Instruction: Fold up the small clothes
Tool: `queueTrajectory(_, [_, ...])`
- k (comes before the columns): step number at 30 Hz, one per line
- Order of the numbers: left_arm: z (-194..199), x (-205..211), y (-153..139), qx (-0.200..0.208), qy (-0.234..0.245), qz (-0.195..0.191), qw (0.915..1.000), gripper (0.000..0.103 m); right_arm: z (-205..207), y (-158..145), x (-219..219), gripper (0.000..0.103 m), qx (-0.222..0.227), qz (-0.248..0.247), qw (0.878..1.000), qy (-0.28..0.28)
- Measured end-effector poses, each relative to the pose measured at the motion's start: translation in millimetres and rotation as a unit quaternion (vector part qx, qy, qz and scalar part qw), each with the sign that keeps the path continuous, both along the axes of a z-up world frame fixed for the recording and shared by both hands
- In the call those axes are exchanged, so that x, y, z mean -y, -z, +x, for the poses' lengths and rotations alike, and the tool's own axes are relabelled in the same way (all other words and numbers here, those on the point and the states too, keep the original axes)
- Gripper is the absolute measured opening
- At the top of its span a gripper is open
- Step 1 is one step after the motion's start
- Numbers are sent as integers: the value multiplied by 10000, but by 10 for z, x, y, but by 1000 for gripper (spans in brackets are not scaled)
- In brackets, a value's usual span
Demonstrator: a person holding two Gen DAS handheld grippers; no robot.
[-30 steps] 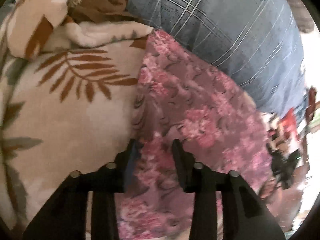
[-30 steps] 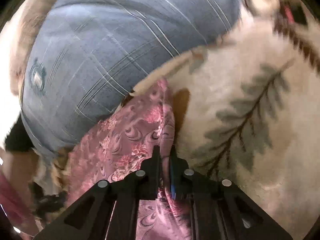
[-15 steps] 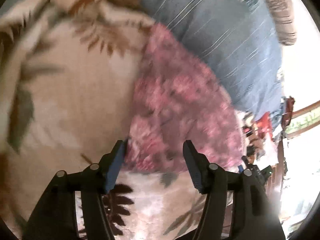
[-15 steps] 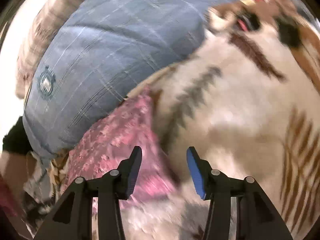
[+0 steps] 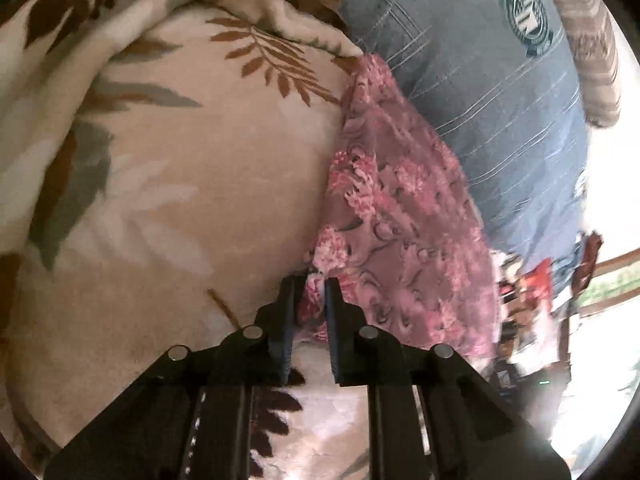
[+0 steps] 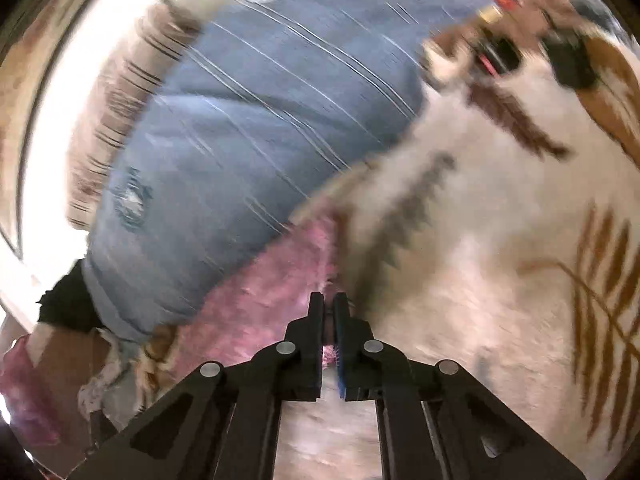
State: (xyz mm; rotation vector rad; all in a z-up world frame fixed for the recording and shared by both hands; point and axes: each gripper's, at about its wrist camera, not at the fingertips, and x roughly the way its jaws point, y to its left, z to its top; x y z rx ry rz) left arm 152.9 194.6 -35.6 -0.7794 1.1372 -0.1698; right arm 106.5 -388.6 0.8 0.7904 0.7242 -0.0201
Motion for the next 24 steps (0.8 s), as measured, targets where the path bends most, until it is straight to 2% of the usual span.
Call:
queueTrajectory(2, [-53,-12,-60,64,24,26,10000,13,-43,140,25,5,-273,29,9996,-86])
queueTrajectory(4, [-83,24,-132,116,132,152,9997,14,-117,86,51,10,-253,18,9997,-6])
queueTrajectory(5, [-93,61,-191,180,175,233,9994,18,-135,38,70,10,-248,-31,9996,98])
queueTrajectory(7, [-74,188,-370,444,236,486,9976,33,-149,-118,87,11,-75,-137,9994,295])
queueTrajectory(8, [-58,253,-441,581,254,611,9961,45,-131,-210,66,12,82,-170,9994,291])
queueTrajectory(9, [-33,342,-522,743,274,776,9938,52,-94,-277,28,17,170,-229,9992,264])
queueTrajectory(10, [10,469,-615,922,338,1005,9901,55,-43,-351,-35,23,250,-319,9990,184])
queueTrajectory(12, [116,690,-694,1080,525,1388,9830,65,99,-458,-233,27,341,-621,9975,-71])
queueTrajectory(13, [194,826,-715,1141,638,1673,9772,66,195,-496,-365,27,334,-890,9952,-235])
queueTrajectory(16, [360,1024,-628,1101,716,2364,9627,72,383,-444,-627,29,211,-1494,9877,-421])
queueTrajectory(17, [426,1064,-520,989,705,2573,9587,73,432,-392,-661,31,152,-1611,9859,-431])
queueTrajectory(18, [455,1074,-436,860,707,2646,9579,73,499,-287,-693,38,-26,-1736,9838,-447])
queueTrajectory(19, [510,1067,-250,546,741,2674,9592,73,534,-156,-709,42,-270,-1794,9822,-483])
queueTrajectory(20, [526,1048,-114,387,798,2631,9607,73,570,-4,-719,44,-497,-1829,9804,-547])
queueTrajectory(21, [496,1050,-107,572,785,2731,9571,75,510,3,-757,43,-229,-2046,9773,-498])
queueTrajectory(22, [434,1097,-153,800,833,2958,9482,75,473,-7,-788,46,-167,-2189,9741,-533])
queueTrajectory(24, [442,1185,-186,766,1051,3133,9407,75,492,-46,-862,46,-338,-2435,9669,-685])
